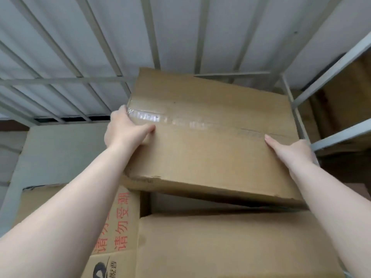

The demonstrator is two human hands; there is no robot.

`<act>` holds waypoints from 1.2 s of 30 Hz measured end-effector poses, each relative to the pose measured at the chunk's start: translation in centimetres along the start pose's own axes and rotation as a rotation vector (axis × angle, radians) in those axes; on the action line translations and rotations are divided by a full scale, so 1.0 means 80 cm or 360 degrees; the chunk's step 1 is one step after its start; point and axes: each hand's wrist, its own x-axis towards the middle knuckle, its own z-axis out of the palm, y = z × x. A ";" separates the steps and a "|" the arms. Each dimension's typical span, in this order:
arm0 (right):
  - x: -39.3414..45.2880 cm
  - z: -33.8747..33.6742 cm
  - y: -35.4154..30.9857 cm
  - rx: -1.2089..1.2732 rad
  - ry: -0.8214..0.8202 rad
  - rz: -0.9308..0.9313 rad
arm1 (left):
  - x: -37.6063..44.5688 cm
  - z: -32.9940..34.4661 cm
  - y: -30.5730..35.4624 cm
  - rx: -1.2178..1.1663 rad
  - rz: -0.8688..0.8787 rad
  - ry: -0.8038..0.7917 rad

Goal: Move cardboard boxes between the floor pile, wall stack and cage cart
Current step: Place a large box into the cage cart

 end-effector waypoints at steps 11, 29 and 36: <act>0.072 -0.002 -0.010 0.0053 0.0191 -0.0146 | 0.025 0.048 0.004 -0.0147 0.0050 -0.0146; 0.030 0.111 0.079 -0.1320 -0.0586 -0.0350 | -0.029 0.156 -0.119 0.0411 -0.0182 -0.0873; 0.019 0.122 0.093 -0.1421 -0.0695 -0.0462 | -0.021 0.170 -0.120 0.0405 -0.0139 -0.0895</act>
